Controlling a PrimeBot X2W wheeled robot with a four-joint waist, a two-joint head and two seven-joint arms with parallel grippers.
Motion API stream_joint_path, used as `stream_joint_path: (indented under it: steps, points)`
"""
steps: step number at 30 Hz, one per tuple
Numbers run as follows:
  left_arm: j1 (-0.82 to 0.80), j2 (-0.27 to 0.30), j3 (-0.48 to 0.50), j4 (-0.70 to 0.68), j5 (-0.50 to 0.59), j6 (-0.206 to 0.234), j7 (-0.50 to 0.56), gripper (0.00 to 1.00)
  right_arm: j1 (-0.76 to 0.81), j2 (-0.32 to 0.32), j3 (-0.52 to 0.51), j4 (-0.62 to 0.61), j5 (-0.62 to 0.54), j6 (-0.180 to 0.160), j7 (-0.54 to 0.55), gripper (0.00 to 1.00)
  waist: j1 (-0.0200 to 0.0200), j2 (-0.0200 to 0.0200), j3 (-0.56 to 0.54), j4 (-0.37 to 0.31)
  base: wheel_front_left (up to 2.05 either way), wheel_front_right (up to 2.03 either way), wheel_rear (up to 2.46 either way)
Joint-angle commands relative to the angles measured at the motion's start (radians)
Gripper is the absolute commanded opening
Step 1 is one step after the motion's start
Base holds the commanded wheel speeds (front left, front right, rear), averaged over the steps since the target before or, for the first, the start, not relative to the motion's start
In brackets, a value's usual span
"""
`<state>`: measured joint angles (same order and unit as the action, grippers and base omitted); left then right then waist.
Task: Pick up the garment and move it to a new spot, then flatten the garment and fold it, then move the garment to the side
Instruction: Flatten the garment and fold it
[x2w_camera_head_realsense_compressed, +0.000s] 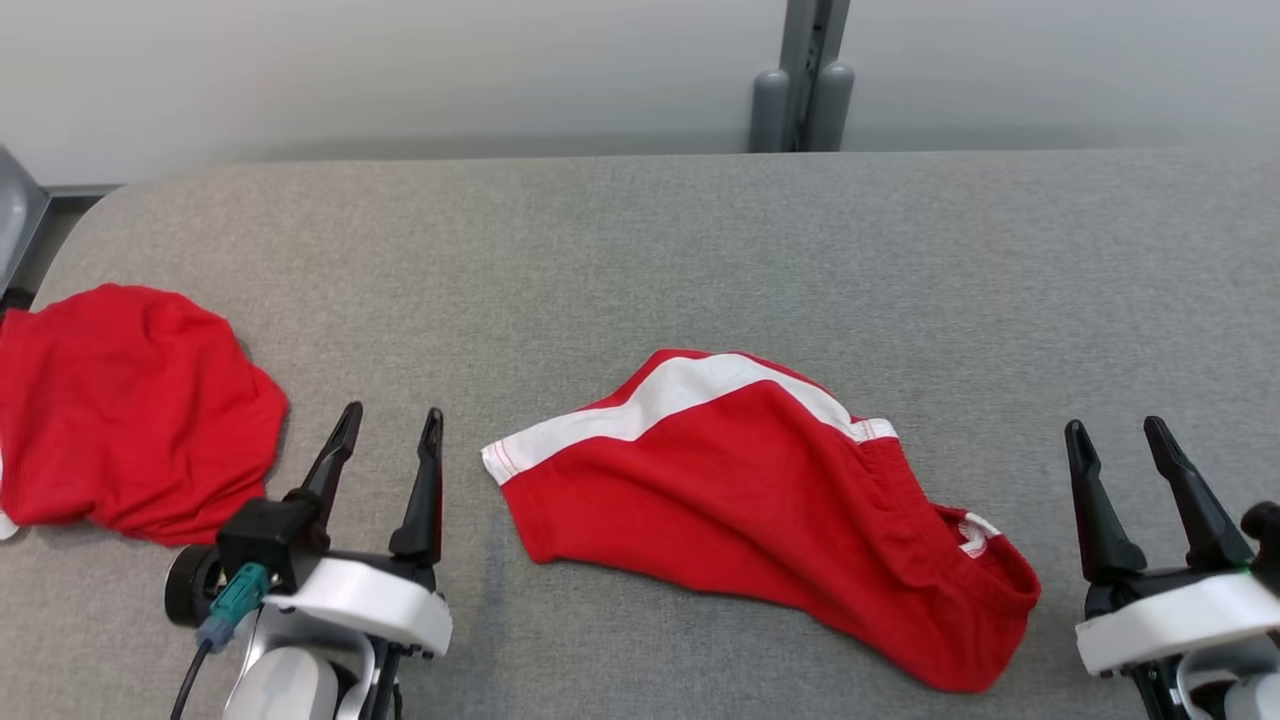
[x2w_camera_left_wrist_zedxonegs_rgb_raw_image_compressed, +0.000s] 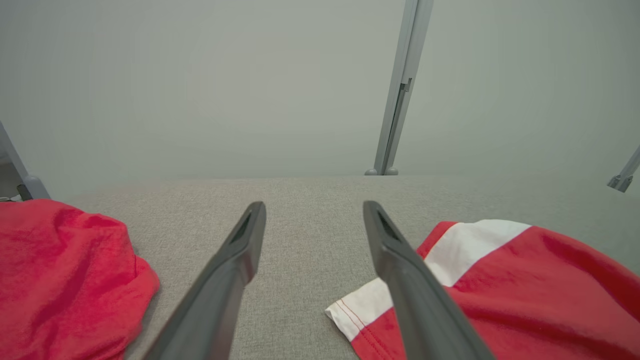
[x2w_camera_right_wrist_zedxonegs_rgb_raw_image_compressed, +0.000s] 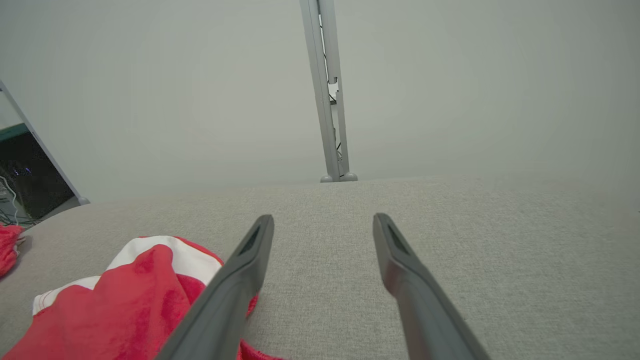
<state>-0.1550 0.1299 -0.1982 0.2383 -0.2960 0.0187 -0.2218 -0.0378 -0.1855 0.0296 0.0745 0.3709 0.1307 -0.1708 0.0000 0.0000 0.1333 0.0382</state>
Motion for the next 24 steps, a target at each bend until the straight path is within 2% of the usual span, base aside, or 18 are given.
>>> stream_joint_path:
  steps: [1,5,11,16,17,18,20,24]
  points:
    - [-0.025,0.001,-0.003,-0.003,0.005,-0.002,-0.004,1.00,-0.025,-0.017,0.003,0.014,0.004,0.000,0.009,1.00,0.0000,0.0000,0.013,0.014,0.00,0.00,0.00]
    - [-0.054,-0.006,-0.020,-0.004,0.011,-0.007,-0.006,1.00,-0.085,-0.052,0.067,0.085,0.034,0.000,0.038,1.00,0.0000,0.0000,0.043,0.042,0.00,0.00,0.00]
    - [-0.088,-0.023,-0.037,0.014,0.005,-0.012,-0.020,1.00,-0.188,-0.123,0.243,0.200,0.124,0.000,0.133,1.00,0.0000,0.0000,0.080,0.085,0.00,0.00,0.00]
    - [-0.106,-0.032,-0.041,0.034,0.000,-0.015,-0.032,1.00,-0.243,-0.198,0.380,0.235,0.238,0.000,0.217,1.00,0.0000,0.0000,0.100,0.112,0.00,0.00,0.00]
    - [-0.106,-0.032,-0.041,0.034,0.000,-0.015,-0.032,1.00,-0.243,-0.198,0.380,0.235,0.238,0.000,0.217,1.00,0.0000,0.0000,0.100,0.112,0.00,0.00,0.00]
    - [-0.107,-0.032,-0.041,0.037,-0.001,-0.016,-0.033,1.00,-0.247,-0.210,0.394,0.234,0.256,0.000,0.227,0.74,0.0000,0.0000,0.103,0.115,0.00,0.00,0.00]
    - [-0.110,-0.033,-0.040,0.042,0.000,-0.015,-0.036,1.00,-0.258,-0.231,0.416,0.229,0.287,0.000,0.240,0.00,0.0000,0.0000,0.107,0.118,0.00,0.00,0.00]
    - [-0.118,-0.036,-0.034,0.042,0.002,-0.007,-0.041,1.00,-0.285,-0.276,0.426,0.208,0.313,0.000,0.211,0.00,0.0000,0.0000,0.114,0.117,0.00,0.00,0.00]
